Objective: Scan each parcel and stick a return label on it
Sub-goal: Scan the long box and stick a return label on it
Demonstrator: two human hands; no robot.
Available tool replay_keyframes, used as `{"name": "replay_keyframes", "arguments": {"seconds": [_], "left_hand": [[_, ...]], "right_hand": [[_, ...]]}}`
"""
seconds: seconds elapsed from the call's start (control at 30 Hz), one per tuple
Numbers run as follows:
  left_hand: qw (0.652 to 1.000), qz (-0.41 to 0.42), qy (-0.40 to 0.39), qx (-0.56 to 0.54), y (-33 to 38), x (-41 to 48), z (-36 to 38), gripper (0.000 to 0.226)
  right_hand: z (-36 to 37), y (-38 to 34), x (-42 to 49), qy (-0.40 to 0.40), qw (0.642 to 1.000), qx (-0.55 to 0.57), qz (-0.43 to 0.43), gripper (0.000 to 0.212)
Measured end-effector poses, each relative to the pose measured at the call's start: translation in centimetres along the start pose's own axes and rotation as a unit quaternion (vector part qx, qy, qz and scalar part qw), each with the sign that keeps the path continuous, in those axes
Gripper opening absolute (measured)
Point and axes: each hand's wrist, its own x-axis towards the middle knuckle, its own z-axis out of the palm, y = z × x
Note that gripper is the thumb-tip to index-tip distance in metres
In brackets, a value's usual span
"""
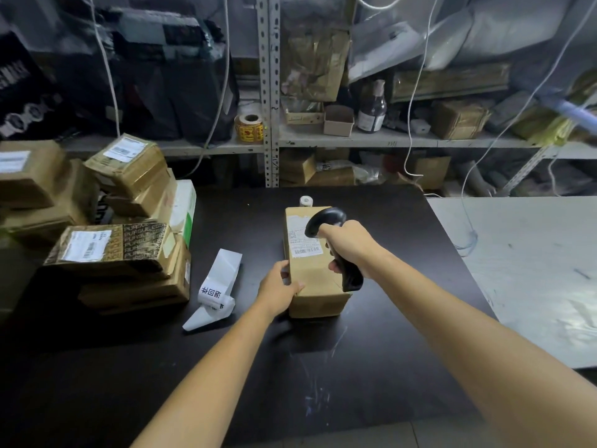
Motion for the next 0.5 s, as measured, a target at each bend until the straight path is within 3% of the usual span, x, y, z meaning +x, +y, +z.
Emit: {"name": "replay_keyframes", "arguments": {"seconds": [0.27,0.4,0.5], "left_hand": [[1.000,-0.006,-0.004,0.003,0.0,0.1,-0.1,0.056],[1.000,-0.008,-0.005,-0.011,-0.2,0.3,-0.2,0.059],[1.000,-0.003,-0.006,-0.017,-0.3,0.5,-0.2,0.063]], "right_hand": [[-0.8,-0.1,0.5,0.032,0.999,-0.010,-0.017,0.034],[-3.4,4.0,1.8,0.137,0.989,-0.010,-0.051,0.030],[-5.9,9.1,3.1,0.195,0.980,-0.023,-0.020,0.028]]}}
